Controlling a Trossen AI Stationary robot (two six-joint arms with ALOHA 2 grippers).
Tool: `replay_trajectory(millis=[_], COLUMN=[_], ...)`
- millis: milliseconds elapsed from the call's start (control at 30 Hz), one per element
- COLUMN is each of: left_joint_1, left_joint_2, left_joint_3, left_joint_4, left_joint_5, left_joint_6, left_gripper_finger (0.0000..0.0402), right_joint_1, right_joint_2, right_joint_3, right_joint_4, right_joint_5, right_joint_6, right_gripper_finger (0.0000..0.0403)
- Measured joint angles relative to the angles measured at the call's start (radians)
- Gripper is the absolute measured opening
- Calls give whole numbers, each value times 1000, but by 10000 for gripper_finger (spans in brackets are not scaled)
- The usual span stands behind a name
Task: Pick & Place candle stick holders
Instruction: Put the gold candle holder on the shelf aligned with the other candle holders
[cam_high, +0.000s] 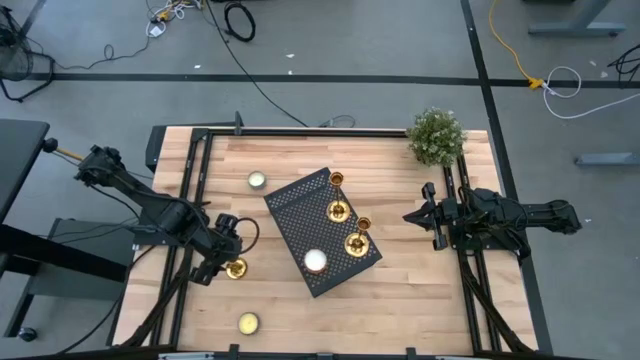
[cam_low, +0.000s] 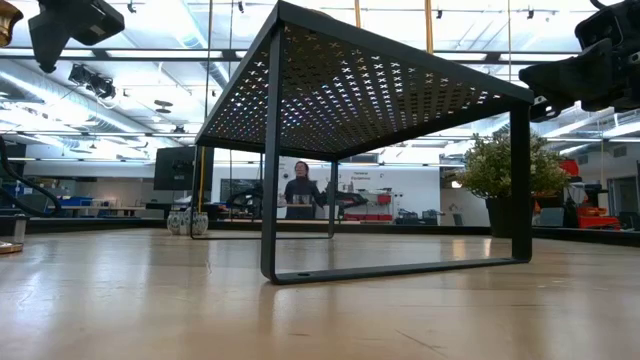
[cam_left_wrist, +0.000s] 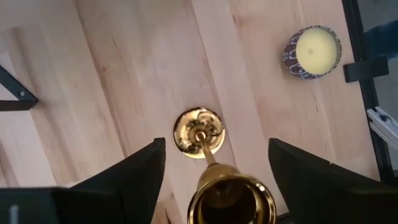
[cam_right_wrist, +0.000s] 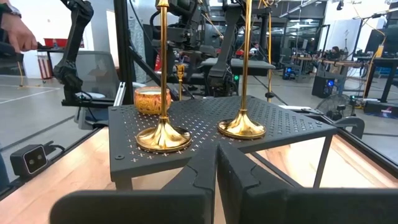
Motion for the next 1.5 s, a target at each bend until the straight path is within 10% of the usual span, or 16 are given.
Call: replay_trajectory(millis=[467, 1500], left_joint_1=[0, 0], left_joint_2=[-3, -3], left_joint_3=[0, 0], left_joint_4=[2, -12], left_joint_5=[0, 66], left_joint_6=[0, 7], left_gripper_finger=[192, 146], right_joint_1=[0, 0], right_joint_2=[0, 0], right_joint_3=[0, 0], right_joint_4=[0, 0], right_joint_5=[0, 0], right_joint_6=[0, 0], right_gripper_finger=[18, 18])
